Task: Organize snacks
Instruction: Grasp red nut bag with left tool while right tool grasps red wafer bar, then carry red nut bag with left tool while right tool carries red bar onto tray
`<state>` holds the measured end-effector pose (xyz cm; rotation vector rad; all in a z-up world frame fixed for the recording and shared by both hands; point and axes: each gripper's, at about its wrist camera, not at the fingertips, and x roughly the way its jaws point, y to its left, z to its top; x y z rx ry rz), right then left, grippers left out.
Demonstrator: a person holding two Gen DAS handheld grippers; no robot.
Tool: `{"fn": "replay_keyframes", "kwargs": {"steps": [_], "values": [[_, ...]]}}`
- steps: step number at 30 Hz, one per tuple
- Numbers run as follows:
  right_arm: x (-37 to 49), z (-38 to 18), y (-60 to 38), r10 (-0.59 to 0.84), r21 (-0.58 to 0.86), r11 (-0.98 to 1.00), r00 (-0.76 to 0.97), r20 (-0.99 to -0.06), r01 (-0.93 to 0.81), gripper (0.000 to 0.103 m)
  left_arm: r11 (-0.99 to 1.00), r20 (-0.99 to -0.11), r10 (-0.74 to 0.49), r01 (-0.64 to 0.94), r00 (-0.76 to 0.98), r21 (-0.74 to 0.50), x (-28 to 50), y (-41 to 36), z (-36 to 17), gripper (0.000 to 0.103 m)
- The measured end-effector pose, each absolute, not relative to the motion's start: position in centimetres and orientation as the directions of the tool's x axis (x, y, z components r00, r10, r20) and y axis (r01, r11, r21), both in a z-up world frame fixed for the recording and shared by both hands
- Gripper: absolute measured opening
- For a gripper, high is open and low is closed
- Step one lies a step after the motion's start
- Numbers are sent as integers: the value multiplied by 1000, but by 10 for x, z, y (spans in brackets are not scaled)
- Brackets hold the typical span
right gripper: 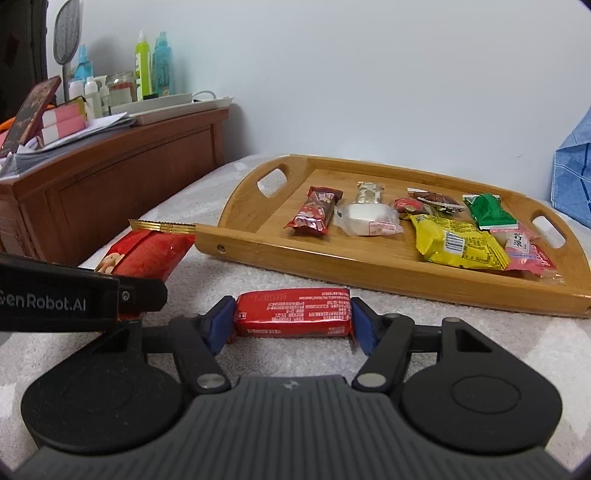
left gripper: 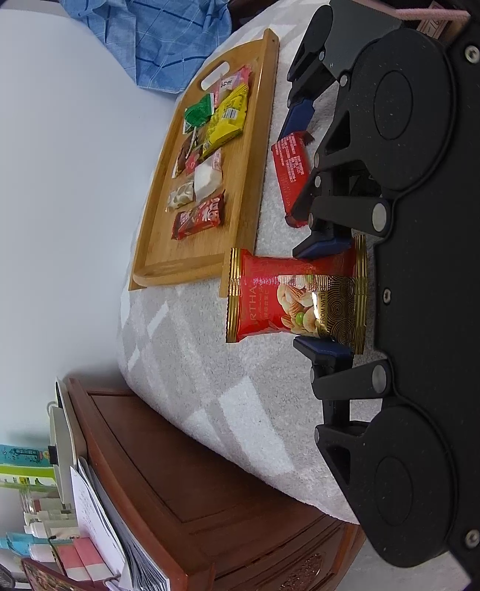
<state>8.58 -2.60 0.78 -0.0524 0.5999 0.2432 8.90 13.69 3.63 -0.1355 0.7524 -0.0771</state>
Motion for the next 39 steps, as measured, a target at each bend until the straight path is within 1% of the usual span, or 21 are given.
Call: {"fn": "replay_keyframes", "kwargs": {"steps": [11,19,26,32,39], "values": [[74,15,-45,223,62,972,812,-539,-226,67,987,-669,-145,56,729,-154,89,123,43,43],[58,34,-67,238,76,970,834,-498,-232,68,991,-646,-119,56,754,-118,78,108,65,43],[48,56,-91,235,97,972,858,-457,-214,68,996,-615,-92,71,783,-58,65,84,92,43],[36,78,-109,212,90,977,884,-417,-192,68,994,-599,-109,84,793,-70,59,66,118,43],[38,110,-138,191,134,979,904,-383,-151,68,992,-527,-123,121,841,-38,54,35,165,43]]}}
